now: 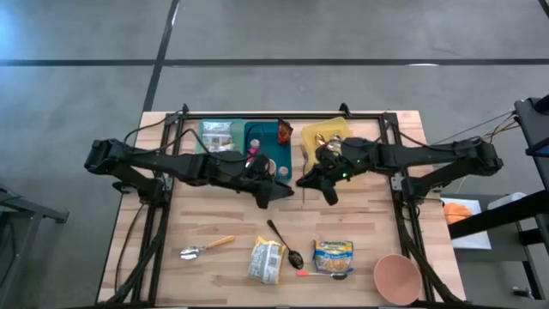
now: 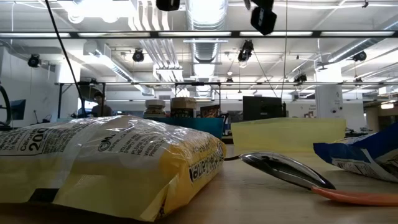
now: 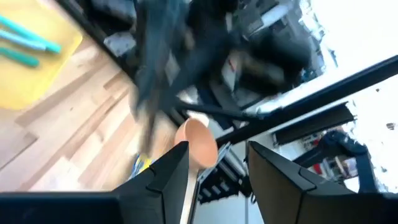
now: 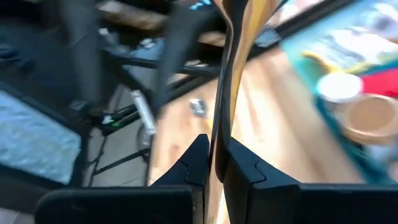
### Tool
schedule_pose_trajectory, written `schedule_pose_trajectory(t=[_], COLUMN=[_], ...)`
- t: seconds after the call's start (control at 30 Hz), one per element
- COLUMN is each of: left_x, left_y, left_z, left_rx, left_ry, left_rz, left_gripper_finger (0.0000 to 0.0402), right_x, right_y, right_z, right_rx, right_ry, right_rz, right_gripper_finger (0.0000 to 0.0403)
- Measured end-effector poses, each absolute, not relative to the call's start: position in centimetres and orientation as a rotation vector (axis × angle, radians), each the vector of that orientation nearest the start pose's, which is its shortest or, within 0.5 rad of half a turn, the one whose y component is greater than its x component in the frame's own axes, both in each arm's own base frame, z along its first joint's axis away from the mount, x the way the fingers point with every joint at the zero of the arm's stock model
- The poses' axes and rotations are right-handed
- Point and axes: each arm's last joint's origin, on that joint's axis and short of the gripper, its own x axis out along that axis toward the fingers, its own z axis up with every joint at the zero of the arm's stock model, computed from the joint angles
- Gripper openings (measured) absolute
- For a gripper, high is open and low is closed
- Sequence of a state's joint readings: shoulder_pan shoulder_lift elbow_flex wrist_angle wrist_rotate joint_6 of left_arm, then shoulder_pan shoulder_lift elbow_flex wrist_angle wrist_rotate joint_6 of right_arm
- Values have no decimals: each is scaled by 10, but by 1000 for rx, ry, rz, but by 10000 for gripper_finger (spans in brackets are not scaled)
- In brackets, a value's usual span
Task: Pick & Place Food Item
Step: Put the silver spoon into the yellow bin
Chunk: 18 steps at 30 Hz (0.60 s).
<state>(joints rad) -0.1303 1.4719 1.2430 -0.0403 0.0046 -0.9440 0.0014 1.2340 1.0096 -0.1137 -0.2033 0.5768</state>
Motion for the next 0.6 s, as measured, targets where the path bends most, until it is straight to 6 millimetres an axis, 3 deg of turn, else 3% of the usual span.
schedule_pose_trajectory(t=[0.4,0.6], left_x=[316,309], left_y=[-53,-63], left_z=[310,303], left_rx=[-1005,-1003], left_ry=[689,777], left_rz=[207,250], left_gripper_finger=[170,171], right_x=[225,220], right_y=[-48,-88], right_z=[303,281], right_rx=[618,668], right_ry=[704,802], right_rz=[-398,-541], right_gripper_finger=[17,17])
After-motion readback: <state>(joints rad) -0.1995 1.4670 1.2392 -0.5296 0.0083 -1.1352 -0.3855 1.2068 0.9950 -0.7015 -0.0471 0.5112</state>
